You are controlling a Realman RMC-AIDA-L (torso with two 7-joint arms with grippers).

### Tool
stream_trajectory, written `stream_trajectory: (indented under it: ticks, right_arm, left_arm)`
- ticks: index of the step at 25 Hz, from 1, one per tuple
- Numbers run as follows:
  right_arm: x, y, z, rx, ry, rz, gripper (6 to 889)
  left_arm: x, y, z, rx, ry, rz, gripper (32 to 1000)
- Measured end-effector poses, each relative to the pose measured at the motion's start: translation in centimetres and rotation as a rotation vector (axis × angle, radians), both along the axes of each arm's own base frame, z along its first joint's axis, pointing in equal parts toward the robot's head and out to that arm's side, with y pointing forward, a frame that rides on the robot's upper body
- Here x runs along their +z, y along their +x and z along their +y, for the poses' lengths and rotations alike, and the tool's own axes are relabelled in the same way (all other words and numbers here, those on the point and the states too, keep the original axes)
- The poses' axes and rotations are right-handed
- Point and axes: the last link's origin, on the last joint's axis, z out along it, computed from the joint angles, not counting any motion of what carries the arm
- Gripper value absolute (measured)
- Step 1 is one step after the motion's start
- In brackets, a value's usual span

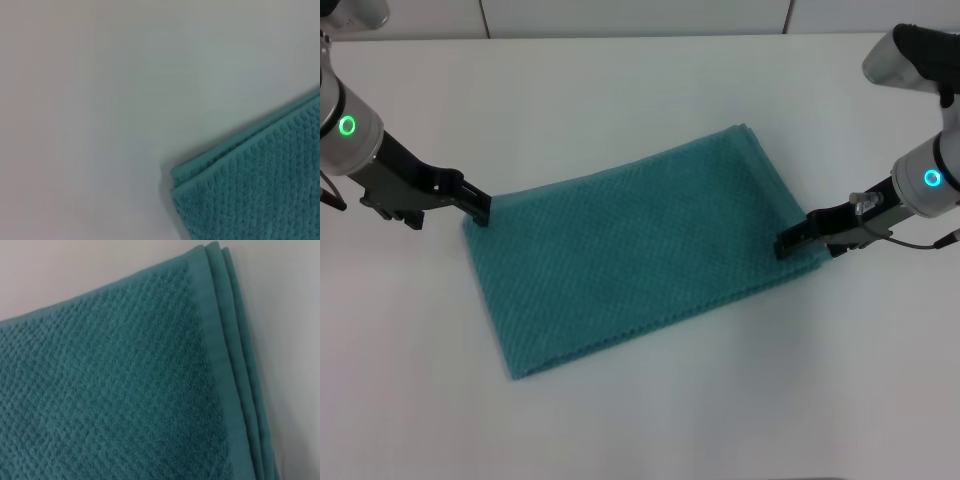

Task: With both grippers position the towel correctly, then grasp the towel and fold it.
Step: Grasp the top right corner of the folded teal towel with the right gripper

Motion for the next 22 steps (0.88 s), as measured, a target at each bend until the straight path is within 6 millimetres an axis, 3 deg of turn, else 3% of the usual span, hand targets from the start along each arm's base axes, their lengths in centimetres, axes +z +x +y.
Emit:
stream_trajectory:
  ticks: [8,13,22]
  right_arm:
    - [0.06,0.18,0.02,-0.007,0.01,-0.001,814]
    - [0.07,0.19,0.0,-0.013,0.015,0.008,589]
    - [0.1,0.25,-0.08,-0.014,0.014,0.013,389]
  left_arm:
    - [-0.03,-0.05,-0.01,0.0,0.001,-0.002,892]
    - [-0.02,-0.13,0.0,-0.001,0.004,-0.002,891]
    - [0.03,-0.23,0.02,-0.002,0.007,-0.001,891]
